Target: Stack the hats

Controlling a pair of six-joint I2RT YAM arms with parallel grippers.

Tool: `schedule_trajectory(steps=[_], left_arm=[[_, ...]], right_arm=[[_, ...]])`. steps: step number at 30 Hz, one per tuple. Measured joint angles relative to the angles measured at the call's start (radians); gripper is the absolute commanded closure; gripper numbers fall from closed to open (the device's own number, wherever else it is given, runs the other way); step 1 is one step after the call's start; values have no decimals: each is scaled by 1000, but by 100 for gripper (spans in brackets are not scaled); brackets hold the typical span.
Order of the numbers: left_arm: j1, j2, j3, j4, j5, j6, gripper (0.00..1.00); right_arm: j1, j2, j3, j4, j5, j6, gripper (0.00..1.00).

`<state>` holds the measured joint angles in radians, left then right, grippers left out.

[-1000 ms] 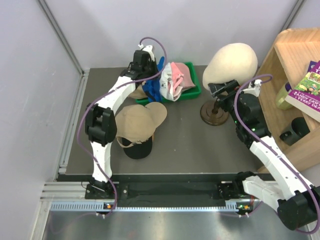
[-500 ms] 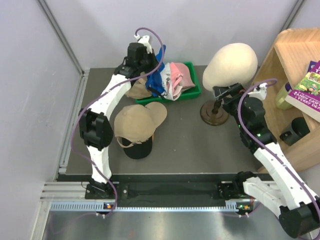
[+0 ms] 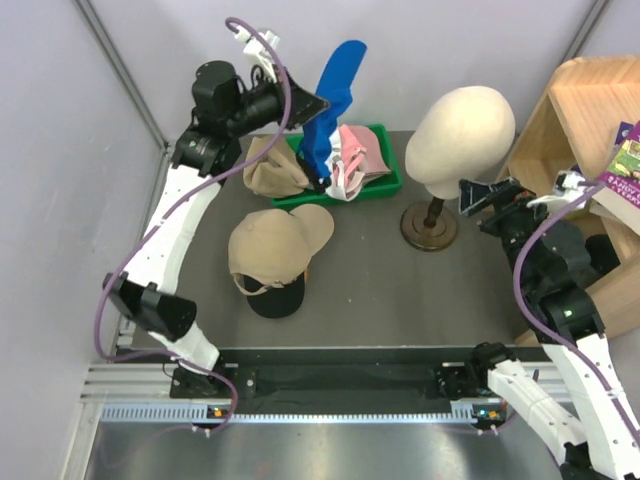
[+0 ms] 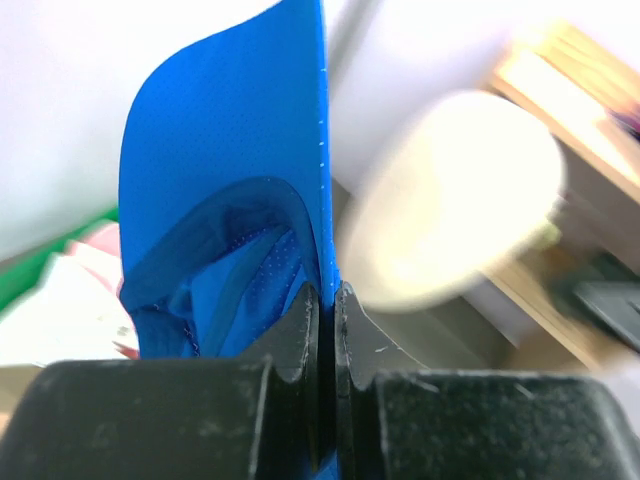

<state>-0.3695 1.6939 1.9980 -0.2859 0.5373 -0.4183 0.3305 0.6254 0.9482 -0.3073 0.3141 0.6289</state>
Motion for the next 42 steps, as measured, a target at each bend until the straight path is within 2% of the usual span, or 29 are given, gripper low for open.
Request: schedule_trajectory(steps=[3,8,14,21,29,36,37,40,41,42], left_arm=[[0,-112,-94,-12,95,-26,100],[-2,-296,-227,-77,240,-72,100],[-12,-468,-321,-270,375,-79,100],[-19,-618,-419,-447,511,-105,100],[-40,-655,-478,-505,598,-138,100],[-46,-644,-478,-507,612,-138,100],[-46,-643,-478,-507,614,-138,100],[-50,-638,-478,-509,625,-138,100],[-51,-637,-478,-510,627,-137,100],[-53,-637,-478,-512,629,-137,100]], right_arm=[[0,1,55,-25,-96,-89,7],[-1,26,151,-38,-372,-179,7],[-1,103,219,-29,-709,-202,5],[2,154,218,34,-1003,-168,5],[46,202,240,114,-1178,-119,7],[272,335,285,136,-1186,-114,9],[300,348,285,134,-1180,-116,11],[370,384,284,118,-1149,-138,48],[380,388,283,115,-1142,-145,79],[385,388,282,112,-1134,-149,91]])
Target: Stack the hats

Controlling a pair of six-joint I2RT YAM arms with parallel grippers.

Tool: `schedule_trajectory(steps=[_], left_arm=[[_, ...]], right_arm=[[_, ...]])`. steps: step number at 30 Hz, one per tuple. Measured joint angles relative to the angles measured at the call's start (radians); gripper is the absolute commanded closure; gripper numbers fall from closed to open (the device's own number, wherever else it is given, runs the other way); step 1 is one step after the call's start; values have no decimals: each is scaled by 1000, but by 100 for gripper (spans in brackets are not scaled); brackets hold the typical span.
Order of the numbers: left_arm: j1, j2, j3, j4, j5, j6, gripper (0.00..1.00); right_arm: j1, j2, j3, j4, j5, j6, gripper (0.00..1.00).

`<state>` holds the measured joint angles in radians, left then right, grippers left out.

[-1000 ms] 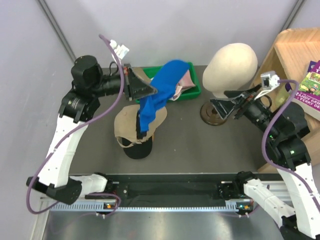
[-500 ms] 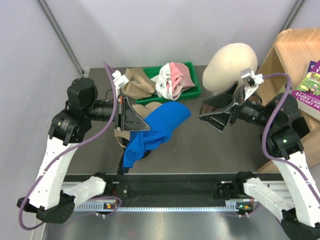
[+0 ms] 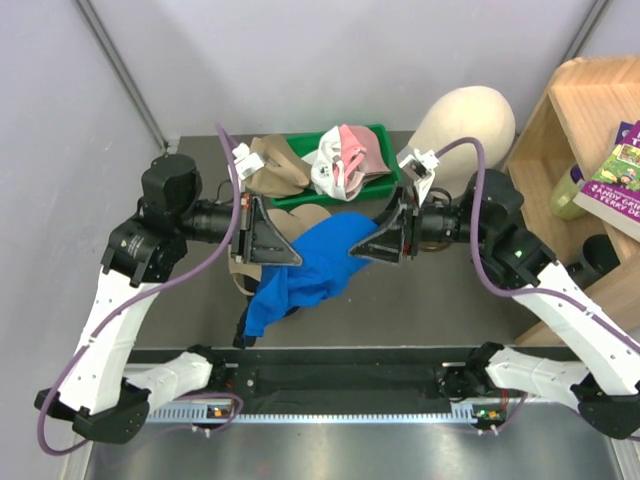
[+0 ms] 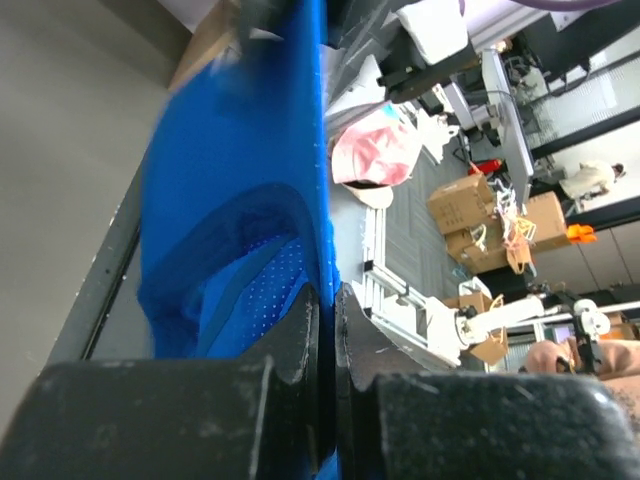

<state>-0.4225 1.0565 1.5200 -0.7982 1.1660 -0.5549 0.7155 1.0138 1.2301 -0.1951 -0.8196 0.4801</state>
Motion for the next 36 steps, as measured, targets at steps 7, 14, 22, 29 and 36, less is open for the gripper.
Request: schedule_trajectory(steps=[7,14,22,29,36], left_arm=[[-8,23,23,-97,-215,114,16],[-2,58,240,-229,-872,192,1],[-1,-116,262,-151,-1500,195,1],[-1,-185,250,-42,-1746,248,1],[-1,-139,249,2,-1788,290,1]], right_arm=[[21,-66,-12,-86,74,1,100],[-6,-92,-11,-290,271,87,100],[-16,-102,-8,-181,268,307,100],[71,6,2,89,286,503,100],[241,200,8,354,350,629,100]])
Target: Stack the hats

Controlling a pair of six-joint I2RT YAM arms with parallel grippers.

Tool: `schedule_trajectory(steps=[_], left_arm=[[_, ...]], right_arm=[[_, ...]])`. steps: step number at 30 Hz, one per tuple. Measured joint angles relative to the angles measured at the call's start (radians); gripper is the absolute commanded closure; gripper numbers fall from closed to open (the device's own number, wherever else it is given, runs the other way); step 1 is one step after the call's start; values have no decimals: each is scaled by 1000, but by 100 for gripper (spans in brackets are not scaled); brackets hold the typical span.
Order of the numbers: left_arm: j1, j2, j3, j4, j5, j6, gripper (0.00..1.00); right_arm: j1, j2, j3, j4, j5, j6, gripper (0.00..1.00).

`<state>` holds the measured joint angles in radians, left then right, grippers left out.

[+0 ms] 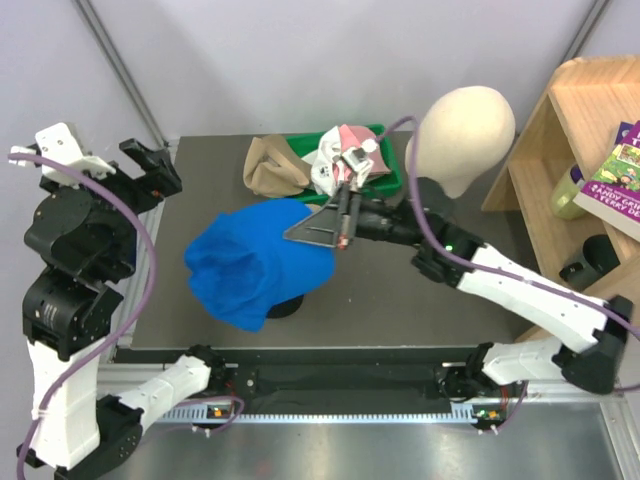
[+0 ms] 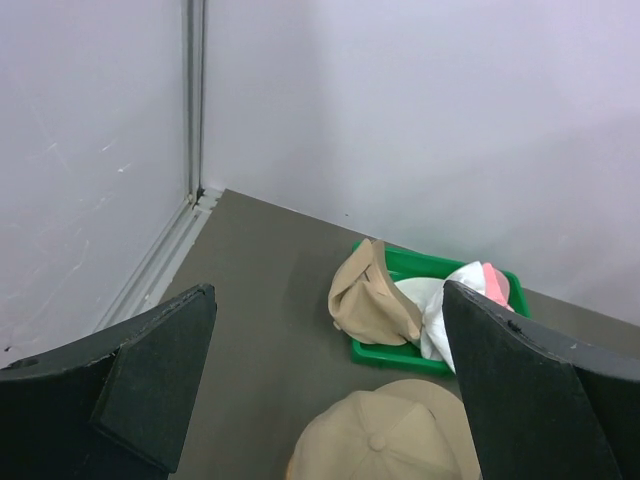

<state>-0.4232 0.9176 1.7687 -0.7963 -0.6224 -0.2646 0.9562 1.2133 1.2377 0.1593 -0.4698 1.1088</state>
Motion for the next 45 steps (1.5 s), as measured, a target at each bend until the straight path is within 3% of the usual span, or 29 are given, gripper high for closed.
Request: schedule_trajectory(steps=[4,9,18,28,37,45], left_arm=[[0,22,0,11,0,20,1],[0,29,0,12,0,40,1],[0,26,-47,37,15,62,1],[0,-7,-224,41,92,16,1],[0,-39,-429,37,179,-108,1],[0,-59,-483,32,177,-135,1]], right_arm=[[51,111,16,85,23,42,100],[26,129,5,94,95,42,100],[-81,118,-230,149,235,59,100],[-146,55,-455,216,376,148,100],[-151,48,-527,238,461,203,100],[-151,17,-600,224,526,239,96]])
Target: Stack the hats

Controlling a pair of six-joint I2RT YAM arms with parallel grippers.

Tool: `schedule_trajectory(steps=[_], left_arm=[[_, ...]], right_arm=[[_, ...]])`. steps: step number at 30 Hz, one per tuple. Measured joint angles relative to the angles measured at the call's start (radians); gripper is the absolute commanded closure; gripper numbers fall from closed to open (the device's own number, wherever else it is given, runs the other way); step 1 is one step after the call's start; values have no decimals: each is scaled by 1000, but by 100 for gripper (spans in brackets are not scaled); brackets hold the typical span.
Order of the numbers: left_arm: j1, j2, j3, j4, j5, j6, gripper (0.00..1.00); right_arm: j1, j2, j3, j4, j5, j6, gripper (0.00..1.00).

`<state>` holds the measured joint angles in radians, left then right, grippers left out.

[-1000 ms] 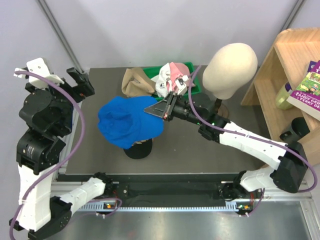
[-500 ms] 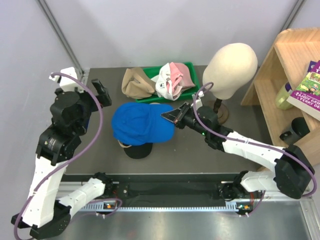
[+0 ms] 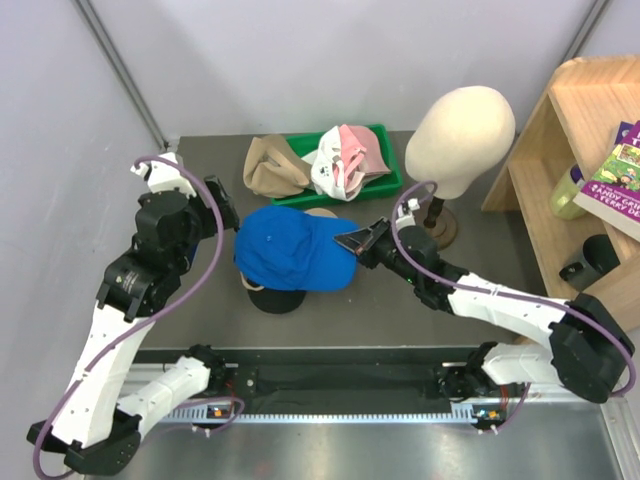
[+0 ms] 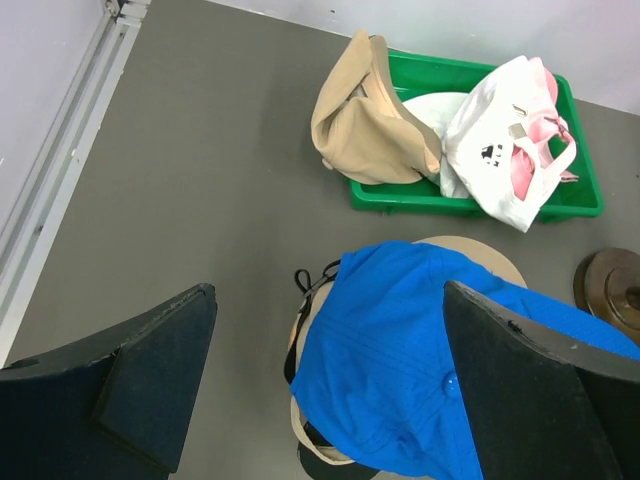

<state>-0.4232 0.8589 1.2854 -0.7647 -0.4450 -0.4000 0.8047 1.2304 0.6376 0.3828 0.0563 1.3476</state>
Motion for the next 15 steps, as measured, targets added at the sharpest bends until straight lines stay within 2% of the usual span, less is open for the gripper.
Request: schedule_trajectory(steps=[3,4,6,7,10,15], left_arm=[[0,2,-3,2,0,-4,1],[0,1,-5,2,0,-6,1],[0,3,-6,2,0,-11,1],[0,6,-6,3,0,-15,1],[0,17,-6,5,0,-21,1],[0,56,0,6,0,-20,1]], right_arm=[[0,-4,-10,2,7,-1,81],[0,-4,-10,1,10,-4,67],[-1,0,-10,-16,16,-15,53],[-2,6,-10,-32,23,-25,40],[-5,14,-10,-93,34,-50,23],[-10,-27,-9,-207,81,-116,8]])
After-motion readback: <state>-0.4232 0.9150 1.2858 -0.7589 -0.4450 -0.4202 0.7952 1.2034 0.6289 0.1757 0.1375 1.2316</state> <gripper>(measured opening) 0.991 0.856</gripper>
